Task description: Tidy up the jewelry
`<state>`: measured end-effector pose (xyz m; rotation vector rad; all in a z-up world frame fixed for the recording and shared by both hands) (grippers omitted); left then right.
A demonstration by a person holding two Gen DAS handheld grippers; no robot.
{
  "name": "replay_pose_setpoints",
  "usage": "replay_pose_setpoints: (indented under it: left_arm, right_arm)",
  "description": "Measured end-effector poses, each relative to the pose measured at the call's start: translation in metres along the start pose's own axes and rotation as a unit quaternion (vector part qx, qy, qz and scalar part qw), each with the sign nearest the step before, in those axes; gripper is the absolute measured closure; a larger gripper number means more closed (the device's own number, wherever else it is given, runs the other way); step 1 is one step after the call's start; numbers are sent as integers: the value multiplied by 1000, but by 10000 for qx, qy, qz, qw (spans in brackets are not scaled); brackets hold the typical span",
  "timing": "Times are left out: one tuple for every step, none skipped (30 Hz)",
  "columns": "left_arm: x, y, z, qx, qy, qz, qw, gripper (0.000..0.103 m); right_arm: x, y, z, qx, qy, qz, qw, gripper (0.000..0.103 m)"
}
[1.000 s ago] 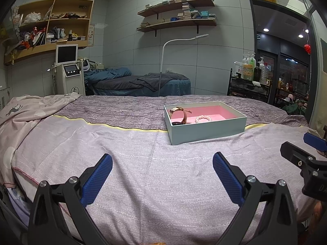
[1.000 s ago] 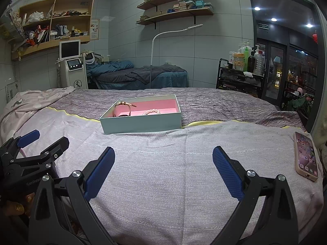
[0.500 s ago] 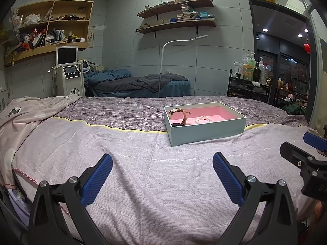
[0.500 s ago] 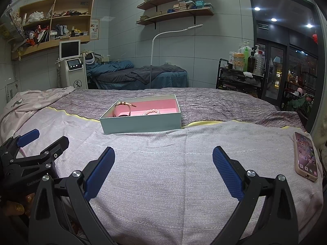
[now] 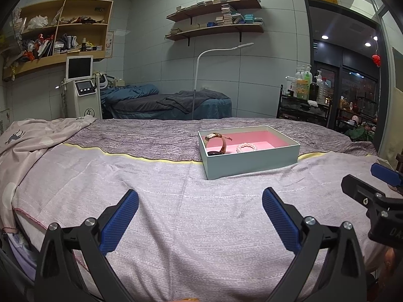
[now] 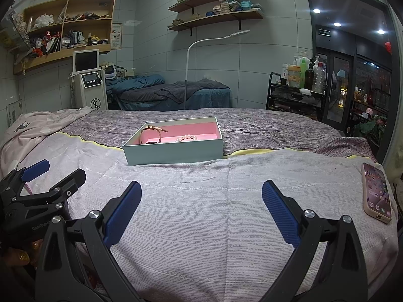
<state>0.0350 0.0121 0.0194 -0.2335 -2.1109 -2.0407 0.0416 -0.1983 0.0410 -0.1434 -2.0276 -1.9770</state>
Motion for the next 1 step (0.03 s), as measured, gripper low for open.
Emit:
replay_pose_setpoints:
  left_arm:
    - [0, 0, 0, 0, 2, -3, 10000, 6]
  right_arm:
    - [0, 0, 0, 0, 3, -1, 10000, 8]
Point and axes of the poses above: each gripper's, at about its wrist camera, not at the fingertips, and x roughly against the way its jaws point, z to its left, y to its top, the point moved 2 cm from there along -x, roughly the way its jaws point, and after that the axes turned 8 degrees about -z, right-handed, at the moved point
